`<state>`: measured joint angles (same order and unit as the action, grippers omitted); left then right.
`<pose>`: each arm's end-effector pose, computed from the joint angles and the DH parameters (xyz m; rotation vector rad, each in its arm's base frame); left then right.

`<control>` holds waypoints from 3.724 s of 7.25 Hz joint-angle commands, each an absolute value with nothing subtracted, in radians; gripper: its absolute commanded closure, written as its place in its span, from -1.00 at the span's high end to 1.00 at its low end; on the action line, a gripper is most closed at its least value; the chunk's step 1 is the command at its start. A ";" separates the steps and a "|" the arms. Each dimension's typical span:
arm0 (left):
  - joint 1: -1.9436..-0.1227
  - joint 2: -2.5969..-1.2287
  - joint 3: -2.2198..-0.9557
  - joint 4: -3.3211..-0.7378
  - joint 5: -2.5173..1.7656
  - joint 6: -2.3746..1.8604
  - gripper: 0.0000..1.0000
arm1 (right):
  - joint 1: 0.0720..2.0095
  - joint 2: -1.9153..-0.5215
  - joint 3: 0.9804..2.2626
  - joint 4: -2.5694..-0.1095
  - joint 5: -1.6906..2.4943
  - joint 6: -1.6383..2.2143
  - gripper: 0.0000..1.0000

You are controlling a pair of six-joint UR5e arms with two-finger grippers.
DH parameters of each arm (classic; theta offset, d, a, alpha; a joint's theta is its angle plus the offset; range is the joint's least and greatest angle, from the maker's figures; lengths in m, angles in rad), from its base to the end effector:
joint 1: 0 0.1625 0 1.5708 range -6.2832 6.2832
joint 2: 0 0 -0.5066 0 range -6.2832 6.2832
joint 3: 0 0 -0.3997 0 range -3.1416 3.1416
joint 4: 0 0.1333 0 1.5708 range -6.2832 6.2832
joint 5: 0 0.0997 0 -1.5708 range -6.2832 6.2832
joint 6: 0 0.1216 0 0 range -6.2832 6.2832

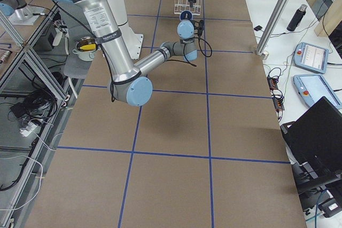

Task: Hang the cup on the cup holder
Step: 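Carry the cup toward the center while the left gripper reaches toward it, then grasp the cup's closed end with the left gripper while the right gripper holds, then open the right gripper and withdraw it while the left gripper lifts the cup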

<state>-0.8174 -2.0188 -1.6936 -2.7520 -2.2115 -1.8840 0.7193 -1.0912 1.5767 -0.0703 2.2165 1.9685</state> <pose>0.3893 -0.5037 0.2875 -0.0305 1.7233 -0.2762 -0.4388 -0.4642 0.2950 -0.1025 -1.8977 0.1147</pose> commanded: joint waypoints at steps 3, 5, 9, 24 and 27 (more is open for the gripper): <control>-0.692 -2.069 -1.641 -3.173 -1.978 -2.152 0.96 | 0.658 -1.069 1.574 0.184 2.048 2.345 -1.00; -0.678 -2.072 -1.643 -3.275 -1.942 -2.244 0.96 | 0.655 -1.071 1.566 0.264 2.005 2.448 -1.00; -0.677 -2.072 -1.651 -3.307 -1.891 -2.247 0.96 | 0.631 -1.075 1.563 0.382 1.965 2.543 -1.00; -0.734 -2.014 -1.686 -3.121 -1.897 -1.992 -1.00 | 0.889 -1.222 1.536 0.369 2.205 2.120 1.00; -1.082 -1.994 -1.681 -2.727 -2.322 -1.721 -1.00 | 1.103 -1.293 1.445 0.164 2.478 1.667 1.00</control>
<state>-0.9377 -2.0006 -1.6848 -2.8922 -2.1468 -1.8524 1.0008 -1.2763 1.4753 0.2644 2.3583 1.8171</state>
